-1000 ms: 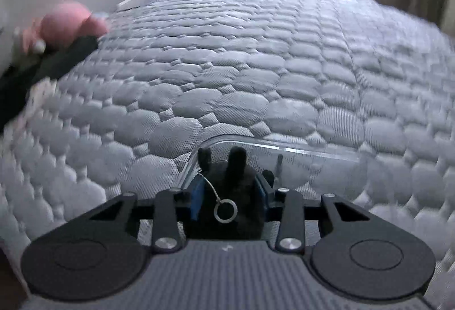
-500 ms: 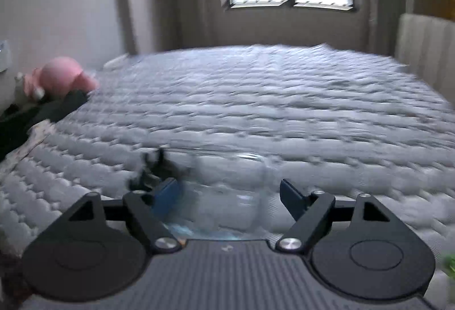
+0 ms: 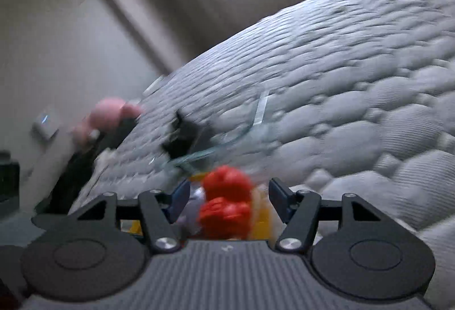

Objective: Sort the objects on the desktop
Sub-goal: 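Move the right gripper to the red toy figure and grasp it, then lift the red toy into the glass dish beside the plush, release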

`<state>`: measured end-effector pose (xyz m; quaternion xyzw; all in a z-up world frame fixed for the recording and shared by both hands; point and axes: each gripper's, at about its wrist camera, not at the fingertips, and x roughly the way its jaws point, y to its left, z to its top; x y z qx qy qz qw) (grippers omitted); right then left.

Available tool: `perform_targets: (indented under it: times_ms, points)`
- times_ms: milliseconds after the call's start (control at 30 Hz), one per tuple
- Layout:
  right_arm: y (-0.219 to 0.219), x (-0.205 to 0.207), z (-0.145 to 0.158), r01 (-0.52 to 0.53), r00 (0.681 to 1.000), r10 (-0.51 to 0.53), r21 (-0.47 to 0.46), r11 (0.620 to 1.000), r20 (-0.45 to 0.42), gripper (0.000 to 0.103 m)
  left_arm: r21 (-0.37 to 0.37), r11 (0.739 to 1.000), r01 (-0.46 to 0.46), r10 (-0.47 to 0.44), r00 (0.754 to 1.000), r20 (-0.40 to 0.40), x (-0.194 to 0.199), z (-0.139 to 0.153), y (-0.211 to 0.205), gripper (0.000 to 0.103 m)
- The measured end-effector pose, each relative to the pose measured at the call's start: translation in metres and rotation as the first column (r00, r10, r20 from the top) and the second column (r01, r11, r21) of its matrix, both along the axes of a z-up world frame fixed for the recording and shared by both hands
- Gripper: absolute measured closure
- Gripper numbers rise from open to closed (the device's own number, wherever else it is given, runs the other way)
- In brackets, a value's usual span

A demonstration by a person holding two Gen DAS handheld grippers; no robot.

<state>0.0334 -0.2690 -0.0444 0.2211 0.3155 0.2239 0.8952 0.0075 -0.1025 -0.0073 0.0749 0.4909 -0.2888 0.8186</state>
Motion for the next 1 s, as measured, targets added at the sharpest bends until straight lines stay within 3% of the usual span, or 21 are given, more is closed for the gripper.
perform_targets:
  times_ms: [133,300,633,833,900,1000]
  points:
    - [0.019,0.009,-0.004,-0.025,1.0,0.024,-0.085,0.996,-0.015,0.034,0.048,0.998,0.028,-0.026,0.999,-0.032,-0.005,-0.012,-0.011,0.0]
    - [0.033,0.02,-0.016,-0.026,0.997,0.015,-0.15,0.988,-0.073,0.032,0.056,0.998,0.015,-0.013,0.999,-0.045,-0.005,-0.014,-0.009,0.0]
    - [0.026,0.018,-0.021,0.001,0.997,-0.008,-0.091,0.996,-0.078,0.04,0.062,0.998,0.007,-0.003,0.998,-0.059,-0.003,-0.021,-0.006,0.0]
    - [0.008,0.02,-0.019,0.039,0.993,-0.038,0.015,0.999,-0.109,0.054,0.062,0.998,-0.014,0.018,0.998,-0.065,0.0,-0.024,-0.002,0.0]
    - [0.006,0.019,-0.015,0.042,0.994,-0.041,0.005,0.999,-0.098,0.071,0.055,0.998,-0.022,0.026,0.997,-0.071,0.001,-0.024,0.0,0.0]
    - [0.01,0.016,-0.008,0.027,0.997,-0.029,-0.023,0.999,-0.078,0.073,0.051,0.998,-0.029,0.033,0.997,-0.071,0.002,-0.024,0.001,0.0]
